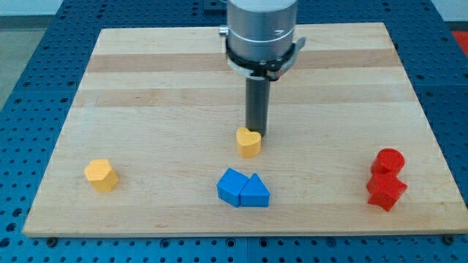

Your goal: Move the heart to the top left side of the blue cube

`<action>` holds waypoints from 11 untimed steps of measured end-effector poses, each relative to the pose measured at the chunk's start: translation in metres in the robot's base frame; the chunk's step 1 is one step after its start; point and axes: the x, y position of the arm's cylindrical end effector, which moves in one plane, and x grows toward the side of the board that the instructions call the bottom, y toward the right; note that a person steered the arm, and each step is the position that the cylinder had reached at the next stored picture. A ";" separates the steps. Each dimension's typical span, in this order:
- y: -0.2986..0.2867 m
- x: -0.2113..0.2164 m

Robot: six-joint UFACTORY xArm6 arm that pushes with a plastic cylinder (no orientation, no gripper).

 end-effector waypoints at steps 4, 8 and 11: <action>0.040 0.032; -0.089 0.033; -0.094 0.020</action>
